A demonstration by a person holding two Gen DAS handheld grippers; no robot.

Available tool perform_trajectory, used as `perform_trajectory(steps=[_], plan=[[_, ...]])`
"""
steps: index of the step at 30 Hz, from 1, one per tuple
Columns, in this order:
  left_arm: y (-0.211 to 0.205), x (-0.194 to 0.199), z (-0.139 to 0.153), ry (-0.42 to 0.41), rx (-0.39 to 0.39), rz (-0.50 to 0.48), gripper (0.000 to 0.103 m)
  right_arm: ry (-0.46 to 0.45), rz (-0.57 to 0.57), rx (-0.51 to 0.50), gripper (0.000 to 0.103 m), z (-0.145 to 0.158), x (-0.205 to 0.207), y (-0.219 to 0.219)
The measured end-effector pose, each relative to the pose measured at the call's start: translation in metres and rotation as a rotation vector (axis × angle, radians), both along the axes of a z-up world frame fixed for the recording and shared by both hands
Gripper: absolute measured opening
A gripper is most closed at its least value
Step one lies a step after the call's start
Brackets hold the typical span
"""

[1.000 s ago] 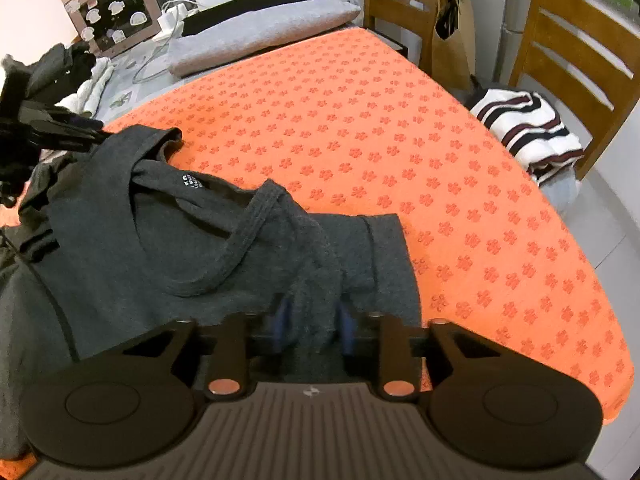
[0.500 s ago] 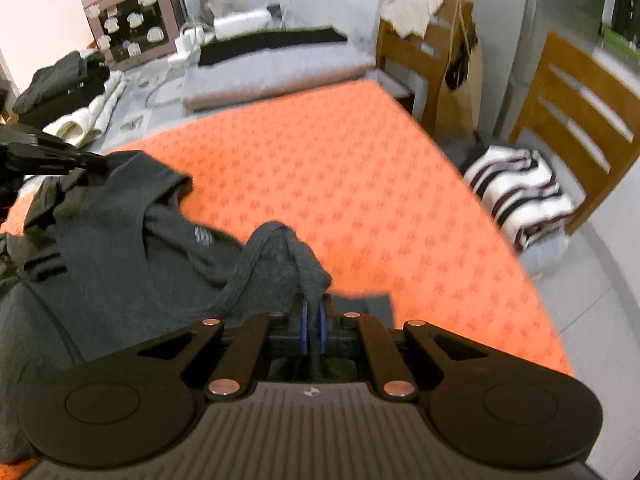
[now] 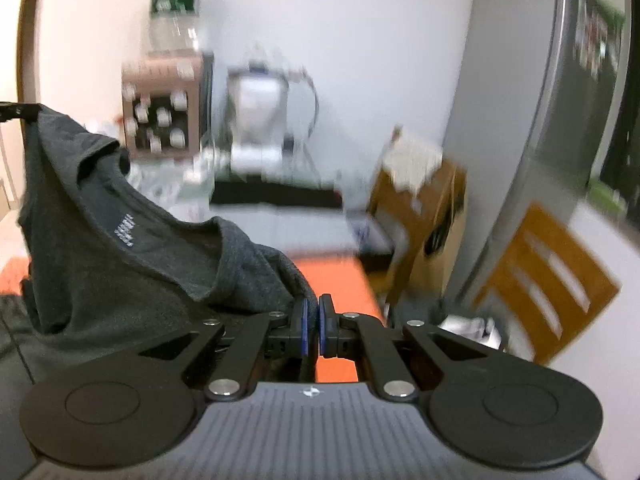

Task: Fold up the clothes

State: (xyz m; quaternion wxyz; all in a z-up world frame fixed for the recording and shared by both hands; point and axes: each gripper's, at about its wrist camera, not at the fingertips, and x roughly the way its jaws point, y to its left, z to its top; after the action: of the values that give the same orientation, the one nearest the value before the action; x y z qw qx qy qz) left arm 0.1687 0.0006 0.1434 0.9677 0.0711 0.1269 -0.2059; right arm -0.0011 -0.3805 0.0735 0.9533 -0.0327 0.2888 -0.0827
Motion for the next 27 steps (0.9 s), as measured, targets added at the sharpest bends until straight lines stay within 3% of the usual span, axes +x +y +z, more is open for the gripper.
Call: perform_trajectory(steps=[8, 18, 22, 27], plan=[[0.013, -0.088, 0.082, -0.191, -0.074, 0.102, 0.002, -0.194, 0.087, -0.142, 0.006, 0.098, -0.019, -0.012], [-0.019, -0.256, 0.148, -0.397, -0.125, 0.268, 0.002, -0.448, 0.210, -0.229, 0.006, 0.184, -0.093, -0.044], [-0.035, -0.310, 0.170, -0.438, -0.139, 0.320, 0.002, -0.521, 0.269, -0.239, 0.006, 0.213, -0.132, -0.064], [-0.045, -0.346, 0.185, -0.437, -0.149, 0.359, 0.002, -0.572, 0.333, -0.236, 0.007, 0.239, -0.170, -0.086]])
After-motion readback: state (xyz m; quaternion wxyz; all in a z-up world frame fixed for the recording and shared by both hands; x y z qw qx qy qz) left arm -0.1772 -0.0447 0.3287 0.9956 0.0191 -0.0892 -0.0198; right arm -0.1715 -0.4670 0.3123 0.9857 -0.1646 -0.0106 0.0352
